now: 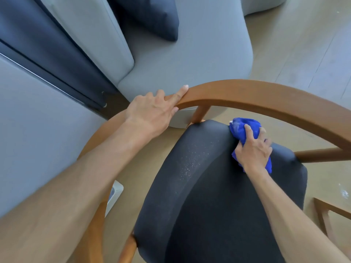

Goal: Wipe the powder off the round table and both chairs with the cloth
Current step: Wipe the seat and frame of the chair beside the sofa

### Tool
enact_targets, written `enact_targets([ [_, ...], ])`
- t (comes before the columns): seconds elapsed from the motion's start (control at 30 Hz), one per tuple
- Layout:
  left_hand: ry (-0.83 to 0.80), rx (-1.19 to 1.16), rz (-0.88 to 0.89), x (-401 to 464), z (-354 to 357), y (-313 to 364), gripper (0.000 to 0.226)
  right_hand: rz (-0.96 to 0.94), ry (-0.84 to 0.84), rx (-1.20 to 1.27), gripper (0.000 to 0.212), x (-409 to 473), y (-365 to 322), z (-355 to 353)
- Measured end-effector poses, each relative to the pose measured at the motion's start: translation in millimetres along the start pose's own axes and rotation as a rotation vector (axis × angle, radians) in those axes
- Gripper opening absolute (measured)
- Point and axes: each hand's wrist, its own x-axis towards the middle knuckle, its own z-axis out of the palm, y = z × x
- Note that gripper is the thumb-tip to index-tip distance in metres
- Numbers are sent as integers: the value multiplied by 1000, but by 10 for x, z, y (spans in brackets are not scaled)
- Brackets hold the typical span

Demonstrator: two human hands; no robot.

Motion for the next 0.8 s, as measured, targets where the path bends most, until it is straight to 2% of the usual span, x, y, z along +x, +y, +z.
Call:
enact_targets([
  [0.13, 14, -15, 10, 7, 80, -43, 56, -133, -11, -61, 59, -197, -218, 129],
  [0.3, 16, -2, 11, 5, 101, -36, 56, -449, 50, 86, 60, -1080, -676, 293],
  [0.43, 43, 17, 42, -6, 109, -27, 57, -814, -173, 161, 56, -2254, -772, 512],
  [0.53, 37, 55, 75, -77, 120, -29, 62, -1138, -337, 83, 37, -2728, -519, 567],
  [0.6, 12, 110, 111, -156, 125, -33, 66, -1286, -342, -91, 29, -2764, -300, 524],
  [0.7, -29, 136, 171, -255, 92, -94, 69, -1430, -286, -51, 23, -2519, 19, 416],
  [0.8, -9, 159, 217, -312, 47, -146, 68, -1429, -181, -20, 41, -1936, 166, 305],
])
